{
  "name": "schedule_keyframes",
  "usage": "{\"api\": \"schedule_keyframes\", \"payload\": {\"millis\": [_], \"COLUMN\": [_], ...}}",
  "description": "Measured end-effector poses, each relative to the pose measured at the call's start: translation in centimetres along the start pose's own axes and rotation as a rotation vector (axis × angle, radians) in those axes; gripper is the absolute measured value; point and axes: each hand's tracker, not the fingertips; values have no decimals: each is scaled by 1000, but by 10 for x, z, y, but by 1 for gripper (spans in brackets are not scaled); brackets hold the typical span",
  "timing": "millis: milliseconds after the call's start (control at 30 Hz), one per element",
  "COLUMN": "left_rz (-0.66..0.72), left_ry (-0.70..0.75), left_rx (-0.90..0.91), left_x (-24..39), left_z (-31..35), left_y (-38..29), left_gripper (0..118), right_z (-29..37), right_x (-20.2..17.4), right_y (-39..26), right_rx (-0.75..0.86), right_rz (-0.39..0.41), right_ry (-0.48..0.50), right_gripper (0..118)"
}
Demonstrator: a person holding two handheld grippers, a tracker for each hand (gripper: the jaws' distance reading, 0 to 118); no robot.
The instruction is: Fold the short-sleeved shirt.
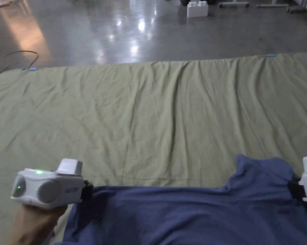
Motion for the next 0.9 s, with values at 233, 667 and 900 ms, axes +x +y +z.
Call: {"api": "schedule_keyframes", "payload": {"millis": [233, 667, 900], "left_rz": [96, 56, 124], "left_ry": [-104, -39, 101], "left_rx": [101, 3, 230], "left_x": [-26, -4, -14], "left_z": [125, 102, 153], "left_y": [-107, -232, -206], "left_gripper": [6, 38, 84], "right_z": [135, 140, 149], "right_x": [3, -32, -10], "right_y": [-93, -220, -228], "right_rx": [117, -13, 63], "right_rz": [-19, -24, -11], "right_ry": [-2, -22, -73], "right_gripper": [1, 43, 73]}}
